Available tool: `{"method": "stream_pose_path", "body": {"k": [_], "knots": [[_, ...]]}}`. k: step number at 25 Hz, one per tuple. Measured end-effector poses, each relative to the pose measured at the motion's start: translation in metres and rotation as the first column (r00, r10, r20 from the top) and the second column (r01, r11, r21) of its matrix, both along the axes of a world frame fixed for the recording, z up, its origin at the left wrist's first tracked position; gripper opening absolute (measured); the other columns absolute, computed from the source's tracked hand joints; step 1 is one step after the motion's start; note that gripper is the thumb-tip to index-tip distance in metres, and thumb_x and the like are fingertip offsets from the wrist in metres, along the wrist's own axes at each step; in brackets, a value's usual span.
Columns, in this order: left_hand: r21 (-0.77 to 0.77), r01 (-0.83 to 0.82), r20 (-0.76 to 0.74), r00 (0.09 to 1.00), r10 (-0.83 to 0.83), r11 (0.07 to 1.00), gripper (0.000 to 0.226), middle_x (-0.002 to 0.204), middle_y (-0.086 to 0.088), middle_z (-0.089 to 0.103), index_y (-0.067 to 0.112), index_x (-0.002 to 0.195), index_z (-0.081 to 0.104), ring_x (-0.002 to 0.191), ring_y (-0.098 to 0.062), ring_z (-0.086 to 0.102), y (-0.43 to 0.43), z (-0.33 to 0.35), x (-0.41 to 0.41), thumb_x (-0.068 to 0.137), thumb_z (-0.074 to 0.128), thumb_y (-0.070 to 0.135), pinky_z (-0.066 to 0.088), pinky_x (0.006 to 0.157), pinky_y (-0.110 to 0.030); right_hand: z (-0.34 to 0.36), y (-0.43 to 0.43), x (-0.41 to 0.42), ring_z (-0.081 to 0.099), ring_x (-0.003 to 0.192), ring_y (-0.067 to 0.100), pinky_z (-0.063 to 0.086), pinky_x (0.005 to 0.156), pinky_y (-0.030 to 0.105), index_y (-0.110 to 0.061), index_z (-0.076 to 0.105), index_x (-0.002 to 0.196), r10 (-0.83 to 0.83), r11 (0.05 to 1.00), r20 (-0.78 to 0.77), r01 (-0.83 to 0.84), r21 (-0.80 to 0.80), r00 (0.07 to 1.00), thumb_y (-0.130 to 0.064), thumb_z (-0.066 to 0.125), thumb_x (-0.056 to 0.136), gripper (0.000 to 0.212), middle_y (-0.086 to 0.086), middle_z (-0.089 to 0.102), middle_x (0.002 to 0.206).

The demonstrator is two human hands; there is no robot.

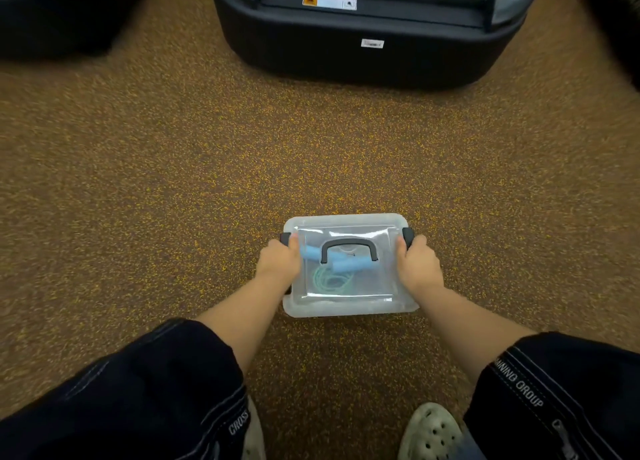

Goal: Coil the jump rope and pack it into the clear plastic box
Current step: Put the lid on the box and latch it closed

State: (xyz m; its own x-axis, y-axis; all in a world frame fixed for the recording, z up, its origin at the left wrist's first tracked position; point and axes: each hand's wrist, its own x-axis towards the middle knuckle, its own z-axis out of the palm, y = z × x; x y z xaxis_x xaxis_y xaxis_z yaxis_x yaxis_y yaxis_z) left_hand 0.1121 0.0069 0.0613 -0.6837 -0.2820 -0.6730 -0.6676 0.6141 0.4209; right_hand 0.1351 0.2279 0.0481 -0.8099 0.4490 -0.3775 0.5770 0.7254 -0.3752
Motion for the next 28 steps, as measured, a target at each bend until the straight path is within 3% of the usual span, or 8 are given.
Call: {"method": "stream_pose_path", "body": {"k": [2, 5, 7, 10, 15, 20, 23, 28], "knots": [[0.196, -0.126, 0.123, 0.987, 0.103, 0.973, 0.056, 0.13, -0.019, 0.052, -0.005, 0.127, 0.045, 0.117, -0.032, 0.052, -0.018, 0.018, -0.008, 0.101, 0.023, 0.04, 0.043, 0.094, -0.039, 0.013, -0.003, -0.015, 0.057, 0.103, 0.043, 0.043, 0.077, 0.042, 0.002, 0.045, 0.113, 0.1, 0.995, -0.018, -0.1, -0.015, 0.995, -0.04, 0.034, 0.099, 0.045, 0.026, 0.059, 0.114], [0.519, -0.275, 0.244, 0.955, 0.168, 0.809, 0.032, 0.115, -0.015, 0.052, 0.007, 0.111, 0.047, 0.101, -0.026, 0.052, -0.053, 0.049, -0.015, 0.102, 0.029, 0.032, 0.044, 0.087, -0.04, 0.036, -0.012, -0.044, 0.058, 0.096, 0.038, 0.043, 0.074, 0.04, 0.0, 0.046, 0.112, 0.225, 0.971, -0.055, -0.228, -0.069, 0.973, -0.043, 0.036, 0.099, 0.046, 0.022, 0.06, 0.11], [0.523, -0.273, 0.259, 0.953, 0.155, 0.807, 0.031, 0.113, -0.019, 0.054, 0.006, 0.103, 0.049, 0.094, -0.03, 0.058, -0.082, 0.062, -0.019, 0.101, 0.032, 0.033, 0.052, 0.081, -0.039, 0.047, -0.026, -0.064, 0.055, 0.086, 0.031, 0.041, 0.07, 0.036, -0.002, 0.046, 0.112, 0.315, 0.943, -0.077, -0.321, -0.091, 0.946, -0.043, 0.036, 0.099, 0.044, 0.018, 0.06, 0.106], [0.546, -0.307, 0.288, 0.943, 0.17, 0.779, 0.042, 0.107, -0.017, 0.058, 0.01, 0.102, 0.052, 0.083, -0.025, 0.061, -0.122, 0.07, -0.02, 0.1, 0.029, 0.044, 0.06, 0.058, -0.03, 0.056, -0.057, -0.095, 0.049, 0.082, 0.026, 0.037, 0.068, 0.033, -0.004, 0.047, 0.113, 0.453, 0.883, -0.075, -0.458, -0.098, 0.888, -0.042, 0.038, 0.098, 0.042, 0.016, 0.059, 0.105], [0.646, -0.472, 0.407, 0.878, 0.253, 0.599, 0.066, 0.111, -0.029, 0.06, 0.01, 0.111, 0.056, 0.076, -0.031, 0.072, -0.163, 0.061, -0.007, 0.094, 0.017, 0.06, 0.062, 0.057, -0.035, 0.057, -0.111, -0.148, 0.056, 0.096, 0.034, 0.04, 0.074, 0.036, -0.008, 0.047, 0.12, 0.629, 0.775, -0.044, -0.63, -0.041, 0.777, -0.046, 0.039, 0.097, 0.044, 0.018, 0.059, 0.116], [0.658, -0.658, 0.519, 0.748, 0.413, 0.366, 0.066, 0.103, -0.027, 0.062, 0.005, 0.113, 0.054, 0.063, -0.032, 0.073, -0.187, 0.035, 0.022, 0.095, 0.019, 0.058, 0.061, 0.052, -0.038, 0.048, -0.189, -0.179, 0.054, 0.111, 0.039, 0.042, 0.084, 0.04, -0.011, 0.042, 0.134, 0.766, 0.636, -0.081, -0.77, -0.044, 0.638, -0.037, 0.039, 0.099, 0.043, 0.021, 0.056, 0.126], [0.637, -0.728, 0.55, 0.66, 0.511, 0.254, 0.065, 0.106, -0.027, 0.063, 0.007, 0.122, 0.051, 0.07, -0.035, 0.073, -0.203, 0.018, 0.035, 0.096, 0.019, 0.057, 0.061, 0.053, -0.04, 0.037, -0.234, -0.183, 0.054, 0.11, 0.039, 0.038, 0.077, 0.035, -0.008, 0.042, 0.132, 0.818, 0.56, -0.123, -0.827, -0.058, 0.562, -0.026, 0.041, 0.099, 0.038, 0.023, 0.058, 0.123], [0.614, -0.769, 0.539, 0.574, 0.617, 0.178, 0.064, 0.103, -0.026, 0.061, 0.005, 0.13, 0.044, 0.066, -0.037, 0.073, -0.223, -0.001, 0.045, 0.097, 0.018, 0.053, 0.059, 0.053, -0.044, 0.007, -0.288, -0.187, 0.051, 0.12, 0.035, 0.043, 0.095, 0.043, -0.019, 0.042, 0.138, 0.85, 0.497, -0.183, -0.867, -0.037, 0.495, -0.017, 0.043, 0.096, 0.042, 0.015, 0.054, 0.132]]}}
